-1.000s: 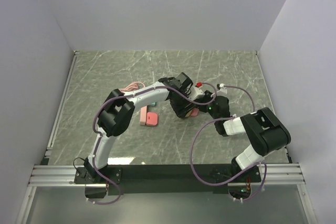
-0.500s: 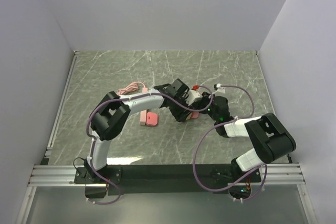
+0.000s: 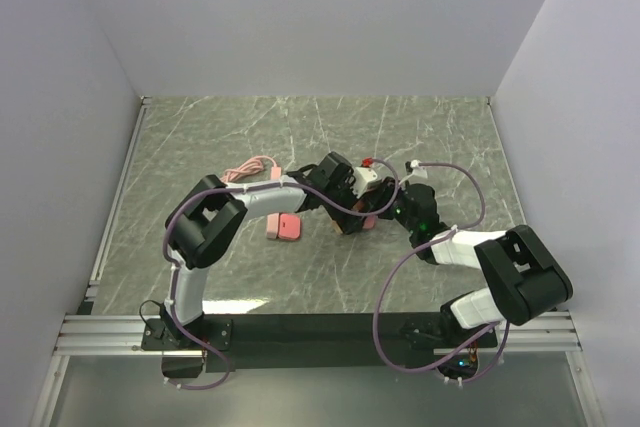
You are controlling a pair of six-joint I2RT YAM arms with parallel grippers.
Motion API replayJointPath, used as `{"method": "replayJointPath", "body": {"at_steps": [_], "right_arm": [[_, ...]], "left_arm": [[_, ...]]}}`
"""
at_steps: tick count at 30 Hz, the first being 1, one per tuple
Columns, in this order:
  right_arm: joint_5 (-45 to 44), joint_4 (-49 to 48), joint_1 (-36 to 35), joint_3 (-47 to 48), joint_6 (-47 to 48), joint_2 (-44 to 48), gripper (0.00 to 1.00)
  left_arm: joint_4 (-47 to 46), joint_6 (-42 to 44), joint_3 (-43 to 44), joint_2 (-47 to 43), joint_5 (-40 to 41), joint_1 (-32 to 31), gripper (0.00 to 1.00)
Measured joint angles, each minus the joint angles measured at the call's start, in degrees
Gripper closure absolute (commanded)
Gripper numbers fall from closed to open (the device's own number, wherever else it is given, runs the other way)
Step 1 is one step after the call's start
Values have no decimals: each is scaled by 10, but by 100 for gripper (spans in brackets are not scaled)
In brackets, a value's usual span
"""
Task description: Insert the plug
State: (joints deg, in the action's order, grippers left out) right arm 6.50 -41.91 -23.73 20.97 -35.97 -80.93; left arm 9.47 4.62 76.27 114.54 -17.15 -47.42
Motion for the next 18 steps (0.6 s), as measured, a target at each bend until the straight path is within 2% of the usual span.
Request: {"method": "replayJointPath", "body": {"at_steps": [18], "right_arm": [[35,-9,-7,7,8,0,100]], "left_arm": [[-47,-12,-65,-60,-1,9,1]]}}
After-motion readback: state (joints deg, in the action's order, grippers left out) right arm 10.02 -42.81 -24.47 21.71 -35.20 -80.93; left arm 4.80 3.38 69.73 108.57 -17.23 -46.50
